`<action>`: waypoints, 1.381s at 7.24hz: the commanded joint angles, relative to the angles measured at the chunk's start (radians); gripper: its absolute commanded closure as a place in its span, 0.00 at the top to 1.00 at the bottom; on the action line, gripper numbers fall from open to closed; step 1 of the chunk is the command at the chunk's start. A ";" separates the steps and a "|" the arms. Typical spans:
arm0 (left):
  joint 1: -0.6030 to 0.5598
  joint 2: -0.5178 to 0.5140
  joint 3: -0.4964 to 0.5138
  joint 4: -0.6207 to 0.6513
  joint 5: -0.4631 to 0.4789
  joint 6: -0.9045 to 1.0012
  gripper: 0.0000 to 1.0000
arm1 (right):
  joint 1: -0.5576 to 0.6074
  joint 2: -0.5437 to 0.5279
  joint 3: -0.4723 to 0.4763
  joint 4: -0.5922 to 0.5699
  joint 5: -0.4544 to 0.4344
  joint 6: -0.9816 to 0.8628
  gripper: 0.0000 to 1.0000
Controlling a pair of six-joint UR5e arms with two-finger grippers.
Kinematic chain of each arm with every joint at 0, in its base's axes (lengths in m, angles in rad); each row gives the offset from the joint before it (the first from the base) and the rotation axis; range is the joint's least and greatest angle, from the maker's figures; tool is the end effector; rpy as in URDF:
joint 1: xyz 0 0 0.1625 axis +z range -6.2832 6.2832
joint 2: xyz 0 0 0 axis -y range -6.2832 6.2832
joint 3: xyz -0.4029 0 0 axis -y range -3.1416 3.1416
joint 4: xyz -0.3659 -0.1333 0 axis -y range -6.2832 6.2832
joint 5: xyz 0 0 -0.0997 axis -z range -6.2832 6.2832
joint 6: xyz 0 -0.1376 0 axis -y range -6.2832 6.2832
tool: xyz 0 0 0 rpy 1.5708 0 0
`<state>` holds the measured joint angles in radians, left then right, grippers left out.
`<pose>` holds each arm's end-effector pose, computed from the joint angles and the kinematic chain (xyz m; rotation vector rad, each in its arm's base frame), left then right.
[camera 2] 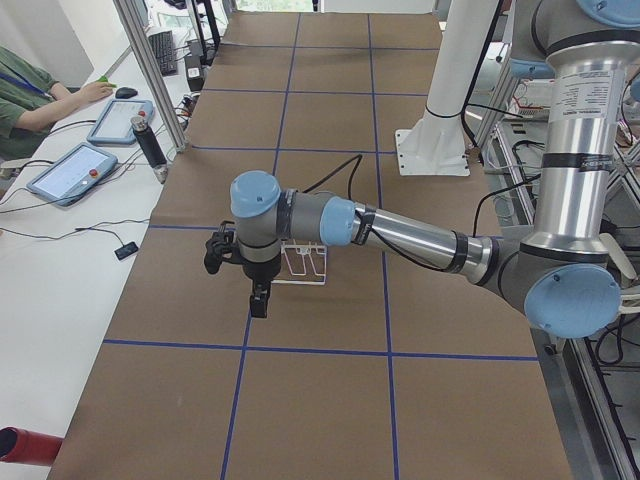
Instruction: Hang cup on cup holder
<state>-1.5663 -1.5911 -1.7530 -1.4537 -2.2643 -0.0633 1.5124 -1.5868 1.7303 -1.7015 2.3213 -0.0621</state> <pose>-0.0432 -0.4752 0.5886 0.0584 0.6954 -0.0268 0.0127 -0.4582 0.6124 0.0136 -0.7509 -0.1196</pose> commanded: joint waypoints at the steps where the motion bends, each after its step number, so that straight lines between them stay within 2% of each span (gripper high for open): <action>1: -0.009 0.072 0.131 -0.072 -0.003 0.010 0.99 | 0.020 -0.005 0.002 -0.001 0.003 0.001 1.00; 2: -0.009 0.076 0.132 -0.126 -0.004 0.005 0.99 | 0.025 -0.005 0.006 -0.003 0.004 0.001 1.00; 4: -0.009 0.076 0.090 -0.122 -0.113 -0.003 0.99 | 0.025 -0.004 0.005 -0.003 0.001 0.002 1.00; 5: -0.009 0.080 0.061 -0.117 -0.113 -0.003 0.99 | 0.025 -0.004 0.002 -0.003 0.001 0.004 1.00; 10: -0.008 0.083 0.063 -0.119 -0.109 -0.001 0.99 | 0.025 -0.005 0.008 -0.003 0.003 0.002 1.00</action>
<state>-1.5739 -1.5086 -1.6908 -1.5718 -2.3732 -0.0644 1.5370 -1.5912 1.7379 -1.7043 2.3239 -0.0597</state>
